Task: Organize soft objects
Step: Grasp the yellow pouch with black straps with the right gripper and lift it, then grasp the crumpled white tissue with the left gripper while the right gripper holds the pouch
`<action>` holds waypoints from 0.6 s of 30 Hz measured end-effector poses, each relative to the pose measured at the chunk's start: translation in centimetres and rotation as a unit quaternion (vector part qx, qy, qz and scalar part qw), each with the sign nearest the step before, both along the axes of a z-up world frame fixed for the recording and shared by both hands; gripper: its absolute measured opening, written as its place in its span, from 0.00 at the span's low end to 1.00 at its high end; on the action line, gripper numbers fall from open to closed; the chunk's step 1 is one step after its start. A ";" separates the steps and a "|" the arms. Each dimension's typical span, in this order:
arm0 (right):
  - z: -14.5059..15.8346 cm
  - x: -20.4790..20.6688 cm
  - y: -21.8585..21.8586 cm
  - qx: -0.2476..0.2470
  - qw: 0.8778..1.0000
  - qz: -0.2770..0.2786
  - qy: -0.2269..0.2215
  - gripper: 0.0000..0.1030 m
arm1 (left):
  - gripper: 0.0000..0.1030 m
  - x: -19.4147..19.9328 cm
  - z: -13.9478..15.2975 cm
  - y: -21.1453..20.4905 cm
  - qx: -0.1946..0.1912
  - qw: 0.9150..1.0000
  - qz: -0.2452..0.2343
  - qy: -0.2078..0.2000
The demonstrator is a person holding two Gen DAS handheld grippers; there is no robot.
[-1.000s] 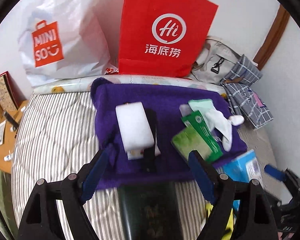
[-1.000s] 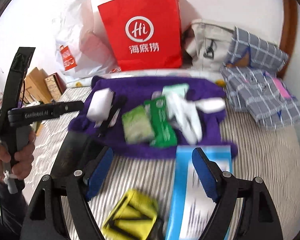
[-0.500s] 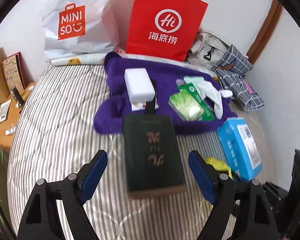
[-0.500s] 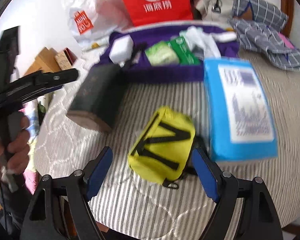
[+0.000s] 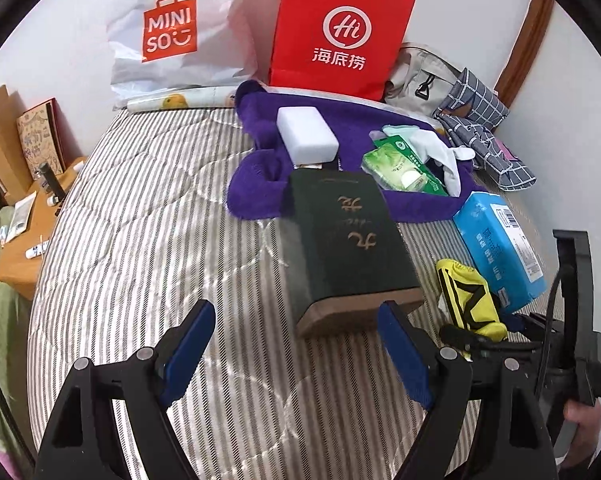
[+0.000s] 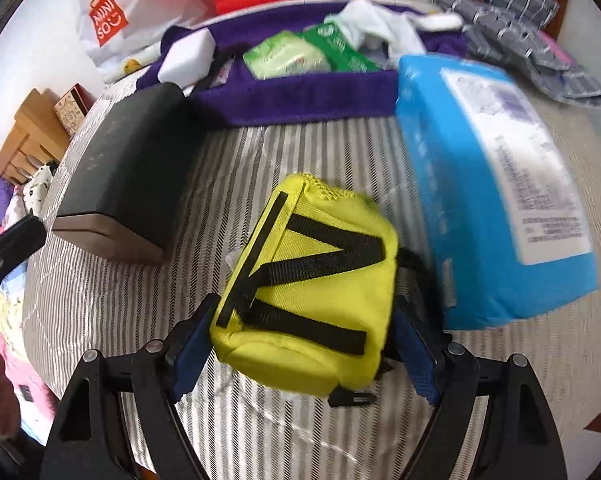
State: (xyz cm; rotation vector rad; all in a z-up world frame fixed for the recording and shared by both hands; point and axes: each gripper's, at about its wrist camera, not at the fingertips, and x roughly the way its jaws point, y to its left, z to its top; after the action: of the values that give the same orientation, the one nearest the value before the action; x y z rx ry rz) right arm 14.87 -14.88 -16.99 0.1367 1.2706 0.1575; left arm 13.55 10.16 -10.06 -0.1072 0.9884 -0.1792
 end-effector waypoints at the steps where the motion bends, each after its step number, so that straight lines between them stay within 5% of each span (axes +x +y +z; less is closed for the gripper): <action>1: 0.2 -0.1 0.0 0.001 1.000 -0.001 -0.006 0.78 | 0.80 -0.1 0.0 0.2 -0.001 1.000 0.000 0.000; 7: 1.4 -0.6 -0.5 0.012 1.000 0.001 -0.025 0.68 | 0.80 -0.8 -0.3 0.7 -0.003 1.000 0.007 0.003; 18: 5.9 -4.7 -1.8 0.067 0.993 0.036 -0.095 0.68 | 0.80 -2.9 -0.7 -1.7 -0.005 1.000 -0.004 0.010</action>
State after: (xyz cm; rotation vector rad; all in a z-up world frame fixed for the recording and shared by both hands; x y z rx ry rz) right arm 10.13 -16.69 -11.14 0.1868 1.0754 0.3104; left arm 10.68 8.49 -10.73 -0.1140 1.0071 -0.1908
